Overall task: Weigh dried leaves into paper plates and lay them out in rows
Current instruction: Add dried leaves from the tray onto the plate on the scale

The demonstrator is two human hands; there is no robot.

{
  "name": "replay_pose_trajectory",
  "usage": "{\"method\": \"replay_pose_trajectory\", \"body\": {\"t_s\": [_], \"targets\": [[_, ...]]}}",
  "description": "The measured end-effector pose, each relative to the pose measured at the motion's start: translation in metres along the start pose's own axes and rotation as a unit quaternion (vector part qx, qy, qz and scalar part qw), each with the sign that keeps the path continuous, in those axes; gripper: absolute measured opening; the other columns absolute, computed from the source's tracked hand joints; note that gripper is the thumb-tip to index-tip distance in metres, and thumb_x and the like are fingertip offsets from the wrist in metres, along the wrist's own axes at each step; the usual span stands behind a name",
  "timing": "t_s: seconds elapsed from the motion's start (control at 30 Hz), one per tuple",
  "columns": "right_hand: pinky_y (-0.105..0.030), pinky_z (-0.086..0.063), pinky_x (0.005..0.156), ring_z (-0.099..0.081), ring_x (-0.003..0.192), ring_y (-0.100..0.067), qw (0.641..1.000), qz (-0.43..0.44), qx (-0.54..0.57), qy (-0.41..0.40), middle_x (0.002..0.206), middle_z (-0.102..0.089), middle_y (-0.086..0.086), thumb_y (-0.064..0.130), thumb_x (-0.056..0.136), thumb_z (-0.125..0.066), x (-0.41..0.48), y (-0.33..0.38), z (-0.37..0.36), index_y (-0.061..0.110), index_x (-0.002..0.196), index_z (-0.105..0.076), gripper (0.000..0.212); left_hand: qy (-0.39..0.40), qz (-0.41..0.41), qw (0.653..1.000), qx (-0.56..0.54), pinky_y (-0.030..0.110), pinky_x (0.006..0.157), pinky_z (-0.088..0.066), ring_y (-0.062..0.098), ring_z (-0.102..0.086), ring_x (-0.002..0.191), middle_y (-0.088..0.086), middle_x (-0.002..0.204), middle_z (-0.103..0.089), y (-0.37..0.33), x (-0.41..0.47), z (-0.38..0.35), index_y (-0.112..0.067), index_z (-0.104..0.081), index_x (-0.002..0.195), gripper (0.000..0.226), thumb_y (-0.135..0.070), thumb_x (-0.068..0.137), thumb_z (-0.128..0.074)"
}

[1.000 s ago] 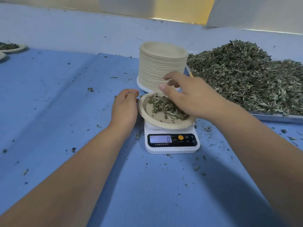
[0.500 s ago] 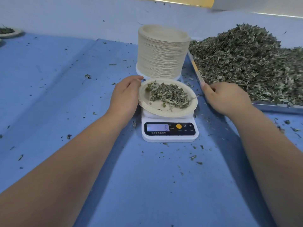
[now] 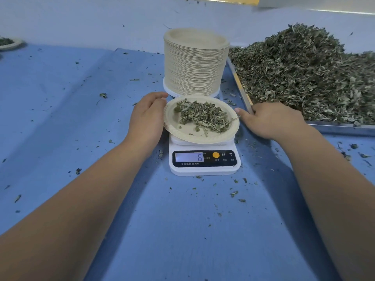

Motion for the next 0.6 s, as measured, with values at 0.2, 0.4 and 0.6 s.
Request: {"method": "replay_pose_trajectory", "body": {"t_s": [0.2, 0.4, 0.6], "targets": [[-0.024, -0.033, 0.052, -0.051, 0.054, -0.024, 0.992, 0.027, 0.015, -0.121, 0.06, -0.057, -0.005, 0.071, 0.094, -0.04, -0.0046, -0.0029, -0.0006, 0.014, 0.062, -0.049, 0.066, -0.004, 0.003, 1.0, 0.006, 0.03, 0.107, -0.041, 0.004, -0.052, 0.125, -0.016, 0.125, -0.064, 0.0027, 0.0018, 0.0011, -0.032, -0.072, 0.114, 0.031, -0.024, 0.097, -0.048], [-0.026, -0.031, 0.05, -0.05, 0.059, -0.02, 0.989, 0.027, 0.054, -0.136, 0.067, -0.055, -0.001, 0.068, 0.094, -0.043, -0.0034, -0.0032, -0.0018, 0.02, 0.077, -0.05, 0.052, -0.004, -0.004, 1.0, 0.004, 0.029, 0.098, -0.045, -0.006, -0.056, 0.112, -0.022, 0.114, -0.065, 0.0053, 0.0047, 0.0008, -0.032, -0.072, 0.11, 0.029, -0.026, 0.095, -0.048], [-0.036, -0.035, 0.063, -0.05, 0.078, -0.028, 0.997, 0.025, -0.013, -0.072, 0.082, -0.049, 0.002, 0.078, 0.092, -0.027, -0.004, -0.0001, -0.0043, 0.024, 0.1, -0.048, 0.058, -0.006, -0.001, 1.0, -0.002, 0.039, 0.112, -0.043, 0.007, -0.057, 0.119, -0.013, 0.122, -0.066, 0.0063, 0.0027, -0.0013, -0.03, -0.069, 0.117, 0.038, -0.038, 0.089, -0.044]]}}
Point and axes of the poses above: each hand's wrist, its own x-axis towards the middle knuckle, its own z-axis out of the back of the hand, y = z × x, the point moved 2 cm from there along x, towards the middle knuckle
